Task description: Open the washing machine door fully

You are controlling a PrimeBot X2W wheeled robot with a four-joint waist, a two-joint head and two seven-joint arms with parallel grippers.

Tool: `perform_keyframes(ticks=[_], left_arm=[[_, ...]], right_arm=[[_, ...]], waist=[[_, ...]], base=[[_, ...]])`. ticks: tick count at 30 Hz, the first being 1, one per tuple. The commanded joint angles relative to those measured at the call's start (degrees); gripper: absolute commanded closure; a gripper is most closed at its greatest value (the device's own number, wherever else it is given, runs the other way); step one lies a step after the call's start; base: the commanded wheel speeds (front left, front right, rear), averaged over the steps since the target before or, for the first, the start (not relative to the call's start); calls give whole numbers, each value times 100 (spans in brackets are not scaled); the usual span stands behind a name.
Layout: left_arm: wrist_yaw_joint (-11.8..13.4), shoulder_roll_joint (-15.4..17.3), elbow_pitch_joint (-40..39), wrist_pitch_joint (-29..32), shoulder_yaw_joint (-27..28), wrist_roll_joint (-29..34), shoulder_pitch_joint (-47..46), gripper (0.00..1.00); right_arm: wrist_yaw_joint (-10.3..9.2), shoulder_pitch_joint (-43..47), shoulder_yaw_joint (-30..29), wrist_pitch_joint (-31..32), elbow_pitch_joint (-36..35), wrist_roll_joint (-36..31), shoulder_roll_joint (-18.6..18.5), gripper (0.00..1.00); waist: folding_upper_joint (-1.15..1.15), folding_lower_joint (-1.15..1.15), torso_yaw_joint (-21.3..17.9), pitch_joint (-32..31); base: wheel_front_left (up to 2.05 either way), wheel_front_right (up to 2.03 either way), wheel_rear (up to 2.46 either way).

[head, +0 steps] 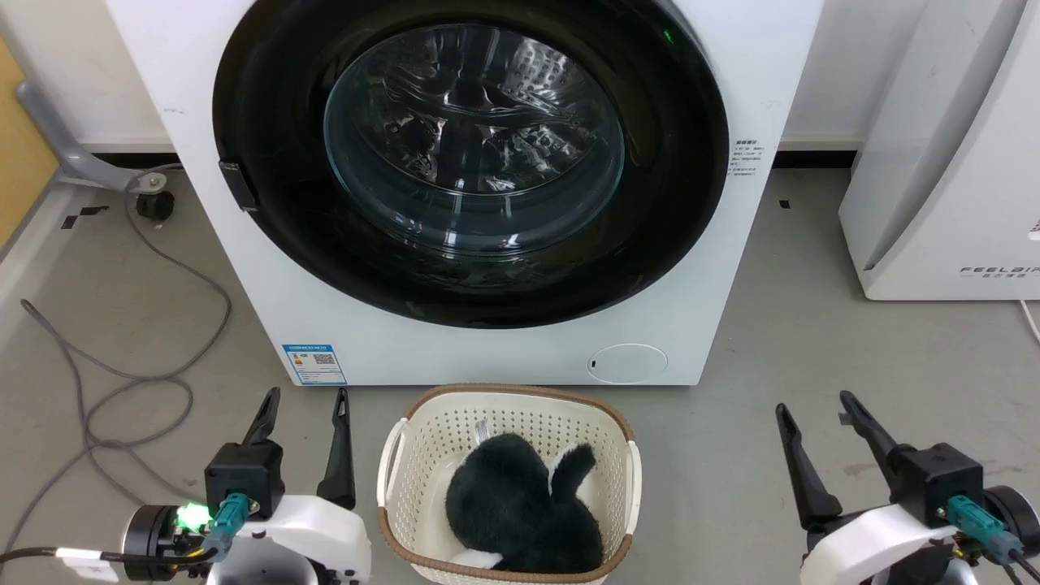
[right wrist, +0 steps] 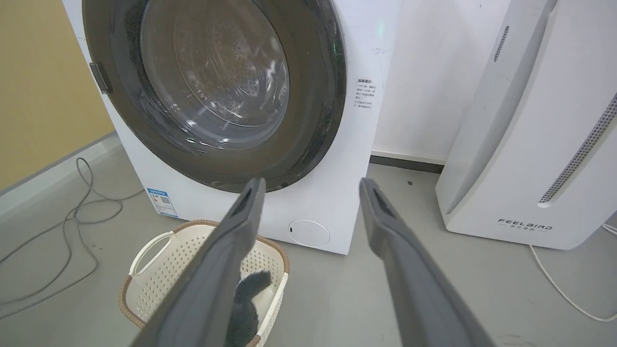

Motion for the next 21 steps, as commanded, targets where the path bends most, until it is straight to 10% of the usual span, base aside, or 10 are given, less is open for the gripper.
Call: perform_keyframes(ticks=[1,15,17,21], left_arm=[[40,0,13,-56,-21,-35,-7,0],[156,1,22,-223,-95,-87,-11,0],[175,1,23,-247,-105,-97,-10,0],[212,1,26,-295,-125,-117,-7,0]], right_arm=[[0,-19,-40,-56,-33,60,0,0],[1,-37,-160,-223,-162,480,1,0],[1,-40,-173,-247,-171,564,1,95],[1,-44,-203,-295,-175,824,1,100]], waist=[[0,0,0,1],[0,0,11,4],[0,0,13,6],[0,0,16,8]], base=[[0,0,0],[0,0,0],[0,0,0],[0,0,0]])
